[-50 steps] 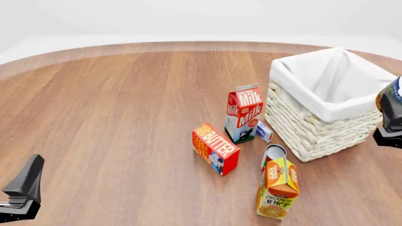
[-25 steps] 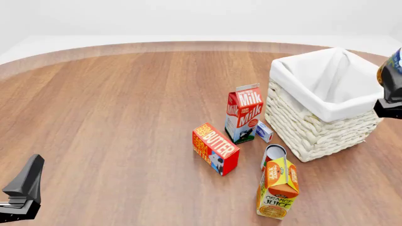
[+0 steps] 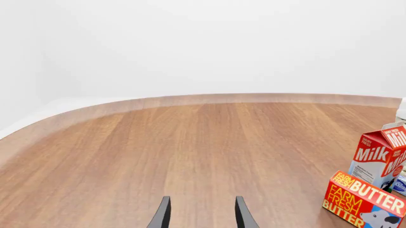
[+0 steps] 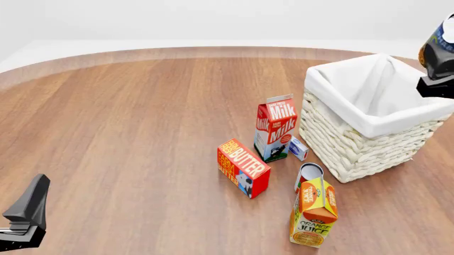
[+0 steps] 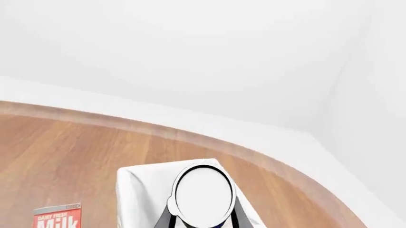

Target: Pick up the alphabet soup, and put it in the basket.

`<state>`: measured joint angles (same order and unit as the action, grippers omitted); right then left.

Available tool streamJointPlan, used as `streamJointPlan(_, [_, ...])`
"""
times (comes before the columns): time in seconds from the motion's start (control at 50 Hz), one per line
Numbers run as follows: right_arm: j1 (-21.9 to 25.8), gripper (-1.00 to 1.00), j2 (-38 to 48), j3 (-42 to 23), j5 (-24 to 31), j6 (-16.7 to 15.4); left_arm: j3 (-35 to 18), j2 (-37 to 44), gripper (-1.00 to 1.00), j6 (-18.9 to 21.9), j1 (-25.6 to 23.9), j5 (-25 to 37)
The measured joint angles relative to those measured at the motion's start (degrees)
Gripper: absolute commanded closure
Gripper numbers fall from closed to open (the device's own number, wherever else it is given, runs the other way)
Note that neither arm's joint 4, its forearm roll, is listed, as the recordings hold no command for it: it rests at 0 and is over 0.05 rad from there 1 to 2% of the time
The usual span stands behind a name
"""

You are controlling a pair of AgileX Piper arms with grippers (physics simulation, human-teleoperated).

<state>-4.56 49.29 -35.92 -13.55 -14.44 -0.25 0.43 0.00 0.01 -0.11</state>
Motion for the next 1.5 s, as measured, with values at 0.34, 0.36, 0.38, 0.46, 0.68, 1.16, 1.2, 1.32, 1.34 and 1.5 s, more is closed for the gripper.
streamJointPlan(0.34, [2.1, 1.0, 5.3, -8.4, 6.0, -0.5, 0.0, 0.0, -1.0, 0.0, 0.0, 0.0])
streamJointPlan(0.36, [2.2, 1.0, 5.6, -8.8, 6.4, -0.5, 0.0, 0.0, -1.0, 0.0, 0.0, 0.0])
streamJointPlan(0.38, [2.2, 1.0, 5.9, -9.3, 6.7, -0.4, 0.0, 0.0, -1.0, 0.0, 0.0, 0.0])
streamJointPlan(0.46, [2.3, 1.0, 6.8, -11.0, 8.1, -0.1, 0.0, 0.0, -1.0, 0.0, 0.0, 0.0])
streamJointPlan(0.68, [2.8, 1.0, 8.7, -14.0, 11.4, 1.2, 0.0, 0.0, -1.0, 0.0, 0.0, 0.0])
streamJointPlan(1.16, [2.8, 1.0, 12.8, -15.7, 14.7, 1.7, 0.0, 0.0, -1.0, 0.0, 0.0, 0.0])
streamJointPlan(1.2, [2.8, 1.0, 13.2, -15.7, 14.9, 1.6, 0.0, 0.0, -1.0, 0.0, 0.0, 0.0])
streamJointPlan(1.32, [2.8, 1.0, 14.3, -16.0, 15.5, 1.0, 0.0, 0.0, -1.0, 0.0, 0.0, 0.0])
streamJointPlan(1.34, [2.8, 1.0, 14.5, -16.1, 15.6, 0.9, 0.0, 0.0, -1.0, 0.0, 0.0, 0.0])
streamJointPlan(1.5, [2.8, 1.0, 16.3, -17.2, 16.8, 0.0, 0.0, 0.0, -1.0, 0.0, 0.0, 0.0])
